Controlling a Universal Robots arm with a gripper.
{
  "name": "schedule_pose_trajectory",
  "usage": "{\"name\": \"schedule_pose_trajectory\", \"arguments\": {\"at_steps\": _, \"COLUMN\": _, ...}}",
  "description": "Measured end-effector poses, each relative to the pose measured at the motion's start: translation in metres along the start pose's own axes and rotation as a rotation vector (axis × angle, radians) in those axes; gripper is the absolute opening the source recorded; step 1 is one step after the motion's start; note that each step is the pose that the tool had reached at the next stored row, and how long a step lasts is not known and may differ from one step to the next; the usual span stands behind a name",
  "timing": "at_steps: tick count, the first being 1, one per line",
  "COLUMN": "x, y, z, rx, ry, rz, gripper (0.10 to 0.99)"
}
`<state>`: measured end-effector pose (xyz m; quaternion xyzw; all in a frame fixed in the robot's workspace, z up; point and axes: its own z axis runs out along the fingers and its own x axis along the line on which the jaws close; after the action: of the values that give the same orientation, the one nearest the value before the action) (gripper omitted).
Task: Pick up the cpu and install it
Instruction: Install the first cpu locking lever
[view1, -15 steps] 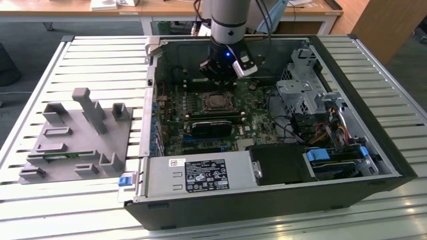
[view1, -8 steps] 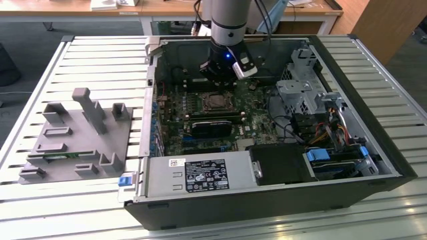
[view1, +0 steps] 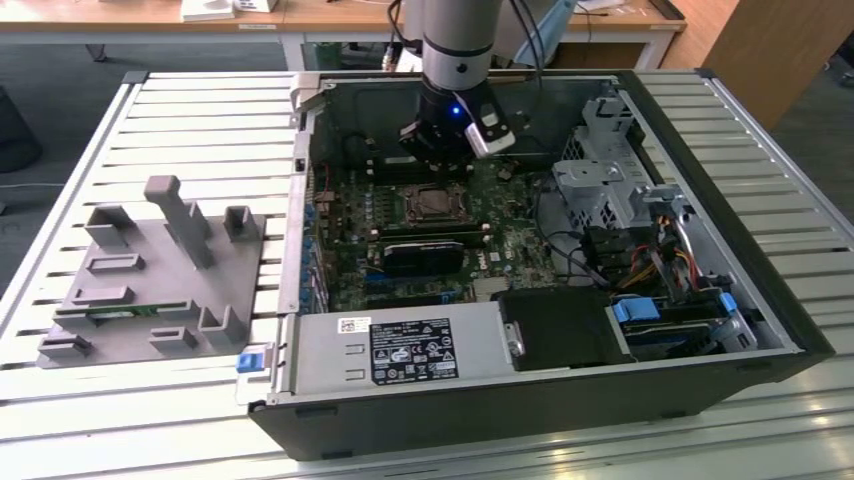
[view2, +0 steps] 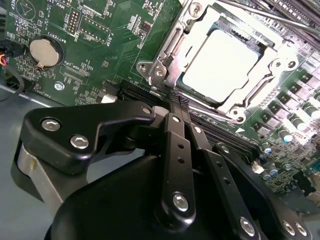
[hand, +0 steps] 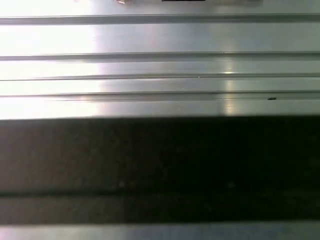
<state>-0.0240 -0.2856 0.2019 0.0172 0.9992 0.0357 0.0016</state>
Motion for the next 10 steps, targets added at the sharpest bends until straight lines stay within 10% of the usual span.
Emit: {"name": "schedule_pose_trajectory", "arguments": {"at_steps": 10, "x": 0.0000, "y": 0.0001, "z": 0.0012, "rx": 0.031, "ry": -0.0011, "rz": 0.000, "gripper": 0.110}}
